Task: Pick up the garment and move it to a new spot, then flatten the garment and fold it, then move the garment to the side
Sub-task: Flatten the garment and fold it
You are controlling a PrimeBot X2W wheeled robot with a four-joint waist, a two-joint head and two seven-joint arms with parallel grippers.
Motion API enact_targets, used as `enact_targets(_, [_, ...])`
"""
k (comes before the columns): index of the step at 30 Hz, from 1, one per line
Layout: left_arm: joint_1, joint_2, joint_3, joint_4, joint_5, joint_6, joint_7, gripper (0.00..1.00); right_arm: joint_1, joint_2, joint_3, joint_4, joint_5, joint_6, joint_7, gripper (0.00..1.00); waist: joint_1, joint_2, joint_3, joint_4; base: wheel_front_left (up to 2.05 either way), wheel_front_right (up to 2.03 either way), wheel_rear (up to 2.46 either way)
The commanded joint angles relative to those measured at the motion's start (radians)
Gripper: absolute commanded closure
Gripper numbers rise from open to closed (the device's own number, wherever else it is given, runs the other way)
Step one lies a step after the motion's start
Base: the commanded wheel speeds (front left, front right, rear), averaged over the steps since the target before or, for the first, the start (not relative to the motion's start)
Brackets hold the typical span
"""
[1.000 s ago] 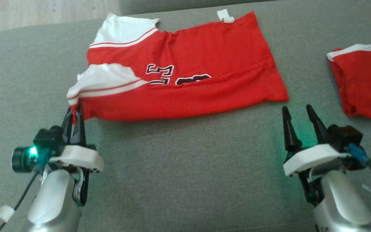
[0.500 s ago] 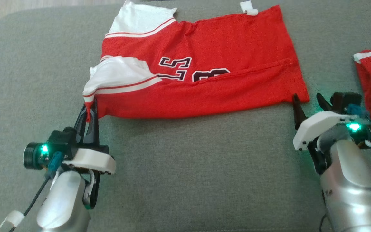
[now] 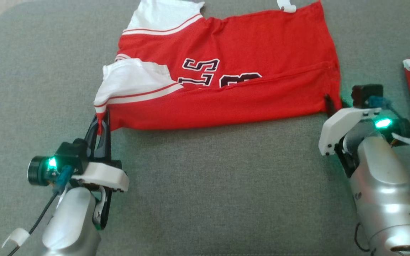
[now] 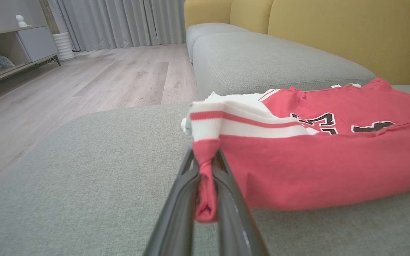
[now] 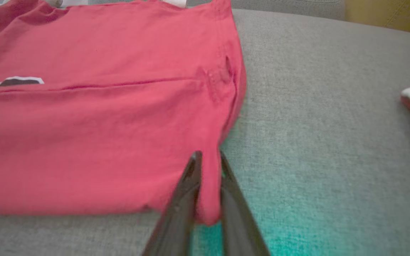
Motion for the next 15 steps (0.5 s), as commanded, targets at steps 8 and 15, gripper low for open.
enact_targets(8, [0.021,0.05,0.022,0.03,-0.003,0.002,0.037,1.0,0.077,0.003,-0.06,-0.001,-0.026,-0.001,-0.055,1.0,0.0,0.0,-0.089,-0.026,0.0,0.0,0.0])
enact_targets(15, [0.097,0.068,0.006,0.029,-0.017,-0.013,0.094,1.0,0.15,0.003,-0.048,0.0,0.044,-0.001,-0.043,1.0,0.0,0.0,-0.153,-0.054,0.0,0.0,0.0])
